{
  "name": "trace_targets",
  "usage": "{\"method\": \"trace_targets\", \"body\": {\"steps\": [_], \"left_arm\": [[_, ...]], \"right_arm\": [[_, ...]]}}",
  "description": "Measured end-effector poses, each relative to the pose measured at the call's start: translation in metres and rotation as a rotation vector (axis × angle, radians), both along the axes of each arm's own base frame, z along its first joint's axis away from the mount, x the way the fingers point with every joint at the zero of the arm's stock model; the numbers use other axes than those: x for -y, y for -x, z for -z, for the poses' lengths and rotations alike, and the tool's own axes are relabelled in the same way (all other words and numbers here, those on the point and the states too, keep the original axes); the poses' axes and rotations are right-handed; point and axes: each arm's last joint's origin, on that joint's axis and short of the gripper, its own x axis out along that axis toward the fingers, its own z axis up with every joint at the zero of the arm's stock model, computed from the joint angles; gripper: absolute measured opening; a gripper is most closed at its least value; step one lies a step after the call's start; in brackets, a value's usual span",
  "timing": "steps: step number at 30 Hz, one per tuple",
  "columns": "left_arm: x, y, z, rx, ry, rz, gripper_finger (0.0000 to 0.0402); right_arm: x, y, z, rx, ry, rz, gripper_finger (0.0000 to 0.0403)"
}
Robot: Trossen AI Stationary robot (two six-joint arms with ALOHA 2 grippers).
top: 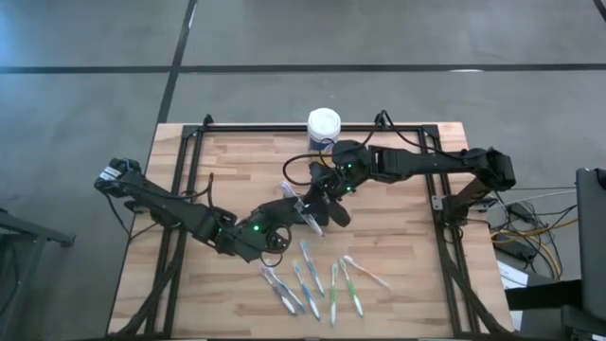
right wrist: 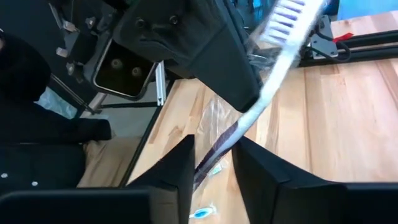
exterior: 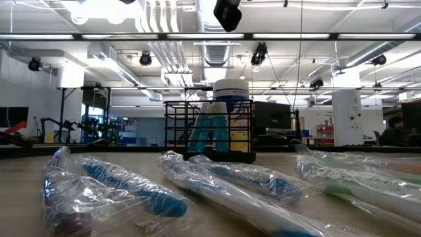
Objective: Pick & Place toothbrushing station
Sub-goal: Put the left purple toothbrush into the wire organizer
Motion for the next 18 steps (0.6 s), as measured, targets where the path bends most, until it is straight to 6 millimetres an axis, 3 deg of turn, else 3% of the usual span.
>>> {"method": "trace_targets", "body": {"steps": [6, 18], "left_arm": [[0.001, 0.0, 0.002, 0.005, 0.017, 0.018, 0.0014], [0.015, 0.016, -0.008, 0.084, 0.101, 0.073, 0.0078]], "right_arm": [[0.0, 0.0, 0.002, -0.002, 0.028, -0.004, 0.0021], [-0.002, 0.007, -0.006, 0.052, 0.098, -0.047, 0.0015]]}}
